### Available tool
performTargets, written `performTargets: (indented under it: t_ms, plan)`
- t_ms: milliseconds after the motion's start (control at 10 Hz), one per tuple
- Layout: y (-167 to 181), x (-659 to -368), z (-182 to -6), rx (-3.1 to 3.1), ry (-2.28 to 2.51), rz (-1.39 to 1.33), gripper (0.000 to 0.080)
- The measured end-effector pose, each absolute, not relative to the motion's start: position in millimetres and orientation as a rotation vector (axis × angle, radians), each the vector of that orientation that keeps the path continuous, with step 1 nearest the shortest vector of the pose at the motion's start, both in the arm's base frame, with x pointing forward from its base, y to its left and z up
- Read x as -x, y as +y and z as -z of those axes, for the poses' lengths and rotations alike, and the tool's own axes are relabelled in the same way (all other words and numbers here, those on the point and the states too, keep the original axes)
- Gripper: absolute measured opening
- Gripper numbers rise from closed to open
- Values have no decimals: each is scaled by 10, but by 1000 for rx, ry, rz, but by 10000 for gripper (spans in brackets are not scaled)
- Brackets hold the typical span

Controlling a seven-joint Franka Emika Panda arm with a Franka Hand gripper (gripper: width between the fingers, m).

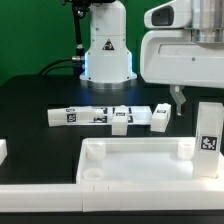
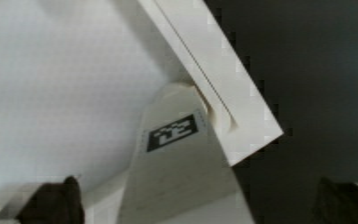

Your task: Assemble desk

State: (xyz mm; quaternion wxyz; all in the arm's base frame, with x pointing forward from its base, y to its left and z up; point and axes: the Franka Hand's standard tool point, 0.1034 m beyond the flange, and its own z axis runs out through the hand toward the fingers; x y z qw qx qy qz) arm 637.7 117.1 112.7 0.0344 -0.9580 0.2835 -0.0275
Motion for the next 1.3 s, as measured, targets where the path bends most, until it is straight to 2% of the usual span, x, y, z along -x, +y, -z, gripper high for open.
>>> performTargets:
  t_ms: [200, 300, 400, 600, 900, 1300]
  plan:
    - [1168, -6377, -1126, 2931, 914, 82, 357]
    - [1157, -6365, -1117, 2895, 1023, 72, 357]
    - [1141, -6371, -1120, 2850, 1132, 67, 286]
    - [1087, -6380, -1134, 2698, 1404, 34, 286]
    - [1152, -6350, -1117, 2147, 2003, -24, 286]
    - [1163, -6357, -1128, 2073, 2073, -64, 287]
